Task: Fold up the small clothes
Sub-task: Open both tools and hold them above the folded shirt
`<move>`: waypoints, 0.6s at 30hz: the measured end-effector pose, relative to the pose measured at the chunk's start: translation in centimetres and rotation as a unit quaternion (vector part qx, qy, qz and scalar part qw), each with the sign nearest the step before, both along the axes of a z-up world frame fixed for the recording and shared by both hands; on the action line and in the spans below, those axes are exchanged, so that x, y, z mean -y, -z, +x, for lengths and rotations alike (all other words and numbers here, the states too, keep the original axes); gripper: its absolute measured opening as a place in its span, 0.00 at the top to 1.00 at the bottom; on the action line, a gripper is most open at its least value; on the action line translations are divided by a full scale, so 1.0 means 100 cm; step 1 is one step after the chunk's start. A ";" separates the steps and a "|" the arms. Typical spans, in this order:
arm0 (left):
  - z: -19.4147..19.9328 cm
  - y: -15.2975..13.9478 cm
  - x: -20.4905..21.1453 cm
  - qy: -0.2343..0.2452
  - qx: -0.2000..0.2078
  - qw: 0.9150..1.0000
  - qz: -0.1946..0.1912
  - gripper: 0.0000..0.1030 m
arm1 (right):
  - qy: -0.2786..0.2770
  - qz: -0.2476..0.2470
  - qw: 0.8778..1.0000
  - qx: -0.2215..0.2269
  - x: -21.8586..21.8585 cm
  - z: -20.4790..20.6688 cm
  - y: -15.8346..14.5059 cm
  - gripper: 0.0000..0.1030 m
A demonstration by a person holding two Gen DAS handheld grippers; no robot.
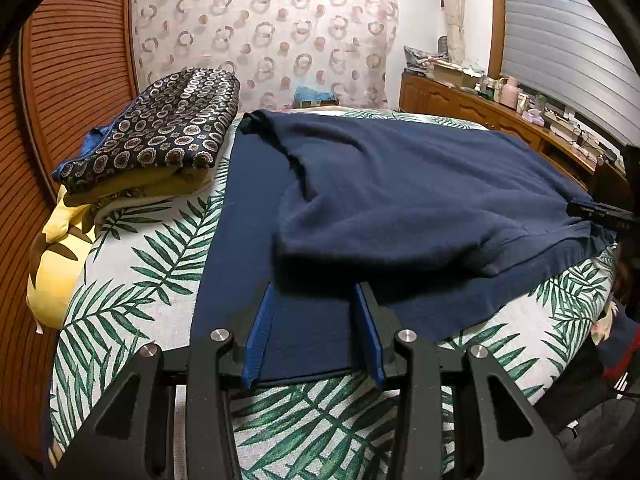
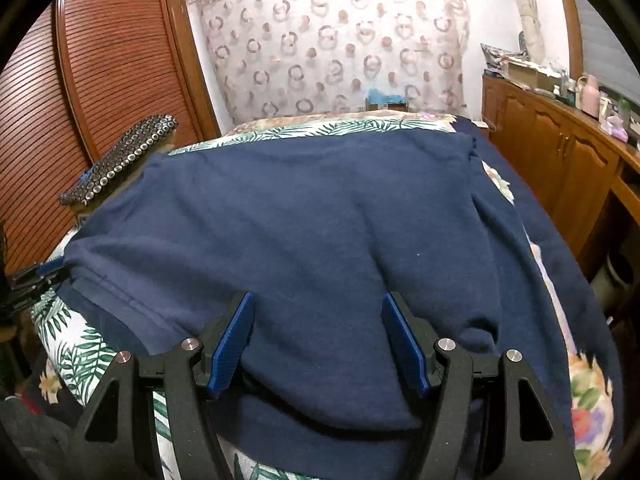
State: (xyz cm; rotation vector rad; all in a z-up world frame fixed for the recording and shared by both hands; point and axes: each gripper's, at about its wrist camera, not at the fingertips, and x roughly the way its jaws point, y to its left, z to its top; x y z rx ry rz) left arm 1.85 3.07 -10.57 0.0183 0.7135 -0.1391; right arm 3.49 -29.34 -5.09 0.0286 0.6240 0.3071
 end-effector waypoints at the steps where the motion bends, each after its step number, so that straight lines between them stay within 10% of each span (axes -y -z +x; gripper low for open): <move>1: 0.000 -0.001 -0.002 -0.001 -0.001 1.000 -0.004 0.59 | 0.001 -0.006 1.000 0.000 -0.006 0.000 0.002 0.33; 8: -0.003 -0.018 -0.017 -0.014 0.013 1.000 -0.020 0.59 | 0.002 -0.033 0.999 0.007 -0.013 -0.001 0.001 0.31; 12: 0.004 -0.028 -0.024 -0.018 0.021 0.999 -0.028 0.23 | 0.001 -0.032 0.999 0.008 -0.009 0.000 0.001 0.31; 18: 0.038 -0.023 -0.025 -0.026 -0.012 1.000 -0.013 0.23 | -0.002 -0.028 1.000 0.010 -0.002 -0.001 0.002 0.30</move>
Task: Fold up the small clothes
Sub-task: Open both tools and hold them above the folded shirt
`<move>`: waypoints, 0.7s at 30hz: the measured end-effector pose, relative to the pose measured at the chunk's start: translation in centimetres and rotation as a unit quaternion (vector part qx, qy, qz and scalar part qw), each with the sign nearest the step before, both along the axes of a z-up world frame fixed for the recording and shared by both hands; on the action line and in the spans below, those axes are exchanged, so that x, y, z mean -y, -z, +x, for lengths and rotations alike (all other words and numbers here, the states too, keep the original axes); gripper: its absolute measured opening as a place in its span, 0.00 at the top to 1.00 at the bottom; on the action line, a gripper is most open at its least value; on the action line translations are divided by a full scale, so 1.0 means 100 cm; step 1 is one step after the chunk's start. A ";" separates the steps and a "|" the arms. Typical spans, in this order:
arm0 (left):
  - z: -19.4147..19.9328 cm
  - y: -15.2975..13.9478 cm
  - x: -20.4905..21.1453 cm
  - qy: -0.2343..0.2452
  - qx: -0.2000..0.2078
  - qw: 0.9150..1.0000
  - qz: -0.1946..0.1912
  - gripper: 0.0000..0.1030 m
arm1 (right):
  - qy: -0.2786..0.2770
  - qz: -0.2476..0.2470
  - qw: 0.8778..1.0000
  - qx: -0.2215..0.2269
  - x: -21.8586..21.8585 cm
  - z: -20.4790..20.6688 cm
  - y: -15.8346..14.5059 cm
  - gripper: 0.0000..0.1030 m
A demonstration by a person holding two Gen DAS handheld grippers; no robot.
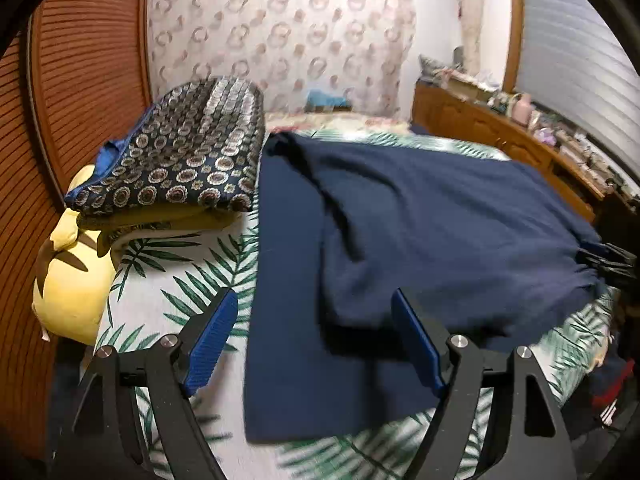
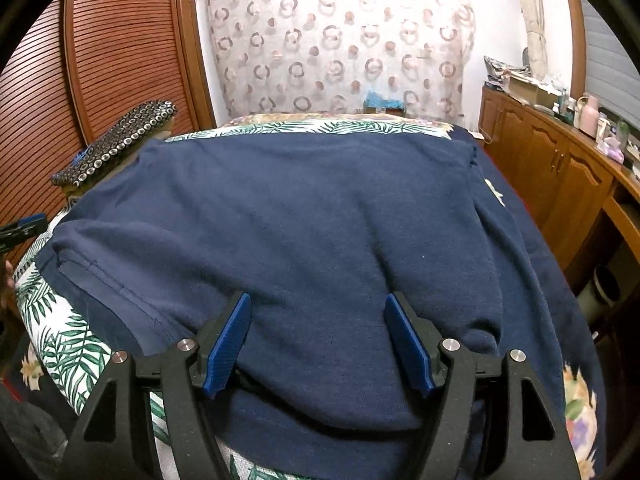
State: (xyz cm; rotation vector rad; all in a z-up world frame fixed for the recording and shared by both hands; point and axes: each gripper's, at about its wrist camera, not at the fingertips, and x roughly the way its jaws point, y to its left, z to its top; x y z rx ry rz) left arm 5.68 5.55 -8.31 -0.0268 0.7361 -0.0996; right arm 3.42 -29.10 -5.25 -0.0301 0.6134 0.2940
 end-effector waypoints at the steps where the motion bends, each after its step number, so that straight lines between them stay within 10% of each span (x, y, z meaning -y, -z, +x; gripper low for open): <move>1: 0.005 0.002 -0.001 0.000 -0.009 1.000 -0.002 0.23 | 0.000 0.001 1.000 0.000 0.001 0.001 0.000 0.30; 14: 0.035 0.016 0.002 0.023 -0.083 0.996 0.012 0.23 | -0.001 0.002 1.000 0.003 0.003 0.001 0.000 0.30; 21: 0.036 0.012 0.008 0.049 -0.081 0.995 -0.003 0.52 | -0.001 -0.002 1.000 0.002 0.002 0.001 0.000 0.30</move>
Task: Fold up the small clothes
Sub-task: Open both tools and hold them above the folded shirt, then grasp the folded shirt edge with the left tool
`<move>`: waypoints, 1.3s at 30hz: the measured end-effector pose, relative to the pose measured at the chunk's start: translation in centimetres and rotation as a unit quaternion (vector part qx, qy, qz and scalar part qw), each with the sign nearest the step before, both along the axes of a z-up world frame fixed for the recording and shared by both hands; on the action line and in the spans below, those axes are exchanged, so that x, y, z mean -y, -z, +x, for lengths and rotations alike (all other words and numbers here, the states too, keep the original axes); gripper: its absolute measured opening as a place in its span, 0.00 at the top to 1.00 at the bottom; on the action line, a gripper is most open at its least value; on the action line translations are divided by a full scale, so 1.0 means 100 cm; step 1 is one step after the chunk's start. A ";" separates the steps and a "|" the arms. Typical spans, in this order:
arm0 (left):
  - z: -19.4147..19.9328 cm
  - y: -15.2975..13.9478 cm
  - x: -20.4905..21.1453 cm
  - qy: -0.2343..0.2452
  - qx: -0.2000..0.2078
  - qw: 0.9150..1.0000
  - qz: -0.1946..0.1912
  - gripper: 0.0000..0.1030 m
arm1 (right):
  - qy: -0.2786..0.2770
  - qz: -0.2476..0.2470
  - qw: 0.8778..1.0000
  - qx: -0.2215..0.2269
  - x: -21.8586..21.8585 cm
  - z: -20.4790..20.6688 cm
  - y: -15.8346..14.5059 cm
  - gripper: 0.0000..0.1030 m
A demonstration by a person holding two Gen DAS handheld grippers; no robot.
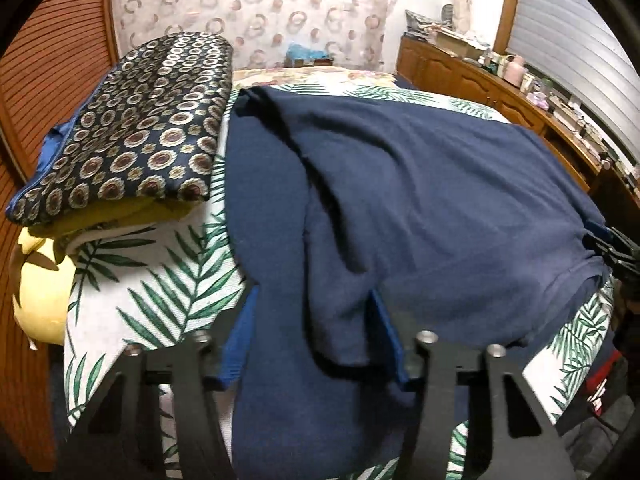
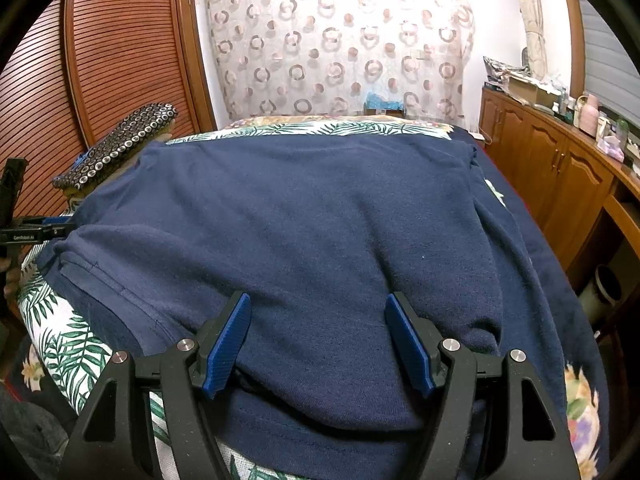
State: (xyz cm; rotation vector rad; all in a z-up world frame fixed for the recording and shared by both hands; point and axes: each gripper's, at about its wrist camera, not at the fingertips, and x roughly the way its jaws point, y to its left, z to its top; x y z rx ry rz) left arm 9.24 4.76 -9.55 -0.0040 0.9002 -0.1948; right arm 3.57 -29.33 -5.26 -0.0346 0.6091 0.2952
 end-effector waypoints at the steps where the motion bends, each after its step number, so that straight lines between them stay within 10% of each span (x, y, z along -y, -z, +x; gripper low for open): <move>1: 0.001 -0.001 0.000 0.002 -0.001 1.000 -0.001 0.57 | 0.000 -0.004 1.000 0.000 0.000 0.000 0.000 0.30; 9: 0.006 -0.010 0.012 0.021 0.011 1.000 -0.004 0.87 | -0.001 -0.040 0.999 -0.001 -0.003 0.002 -0.003 0.29; 39: 0.005 -0.068 0.053 0.054 0.119 0.990 -0.060 0.88 | 0.013 -0.042 0.999 -0.009 0.012 0.000 -0.008 0.05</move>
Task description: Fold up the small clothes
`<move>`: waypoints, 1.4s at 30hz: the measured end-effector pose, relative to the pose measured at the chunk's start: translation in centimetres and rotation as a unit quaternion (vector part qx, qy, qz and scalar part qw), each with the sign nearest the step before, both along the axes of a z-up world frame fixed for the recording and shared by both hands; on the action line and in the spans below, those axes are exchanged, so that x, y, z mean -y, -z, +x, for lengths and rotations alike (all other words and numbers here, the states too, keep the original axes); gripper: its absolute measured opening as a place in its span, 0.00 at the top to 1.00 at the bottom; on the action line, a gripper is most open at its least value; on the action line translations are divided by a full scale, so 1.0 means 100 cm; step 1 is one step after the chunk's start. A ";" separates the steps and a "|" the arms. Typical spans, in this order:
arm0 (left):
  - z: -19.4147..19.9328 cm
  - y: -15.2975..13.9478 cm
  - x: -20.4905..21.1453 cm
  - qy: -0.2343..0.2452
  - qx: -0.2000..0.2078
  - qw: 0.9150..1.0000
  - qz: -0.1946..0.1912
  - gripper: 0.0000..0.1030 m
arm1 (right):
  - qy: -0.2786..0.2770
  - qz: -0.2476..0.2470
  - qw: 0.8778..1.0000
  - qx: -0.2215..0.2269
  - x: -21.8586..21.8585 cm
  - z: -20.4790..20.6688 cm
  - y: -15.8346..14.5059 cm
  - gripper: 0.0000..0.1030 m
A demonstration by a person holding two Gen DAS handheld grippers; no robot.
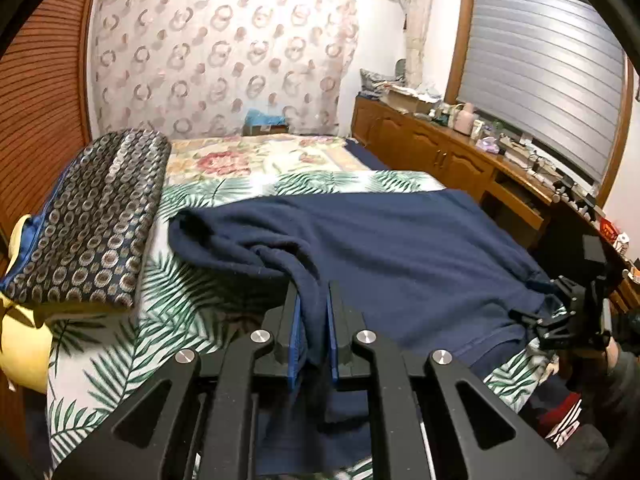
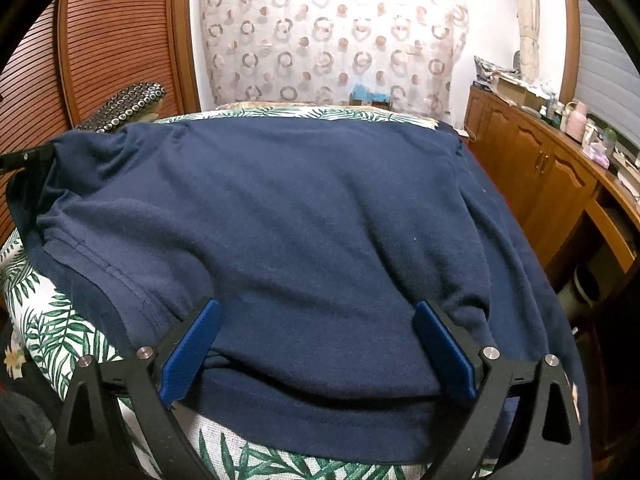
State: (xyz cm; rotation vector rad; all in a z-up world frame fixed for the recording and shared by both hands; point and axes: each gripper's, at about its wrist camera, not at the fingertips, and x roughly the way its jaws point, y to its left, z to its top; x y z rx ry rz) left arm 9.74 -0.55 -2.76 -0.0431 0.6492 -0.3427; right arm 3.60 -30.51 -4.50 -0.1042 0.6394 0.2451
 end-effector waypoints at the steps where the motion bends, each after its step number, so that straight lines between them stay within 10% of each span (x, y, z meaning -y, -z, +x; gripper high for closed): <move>1: 0.000 -0.003 0.003 0.003 0.004 1.000 -0.002 0.88 | 0.000 0.001 1.000 0.000 0.001 0.000 0.000 0.05; 24: 0.022 -0.066 0.149 0.157 0.057 0.986 0.002 0.89 | 0.017 0.018 0.998 0.052 0.050 -0.048 -0.043 0.05; 42: 0.037 -0.055 0.211 0.225 0.020 0.974 -0.003 0.80 | 0.025 0.030 0.998 0.052 0.058 -0.052 -0.046 0.05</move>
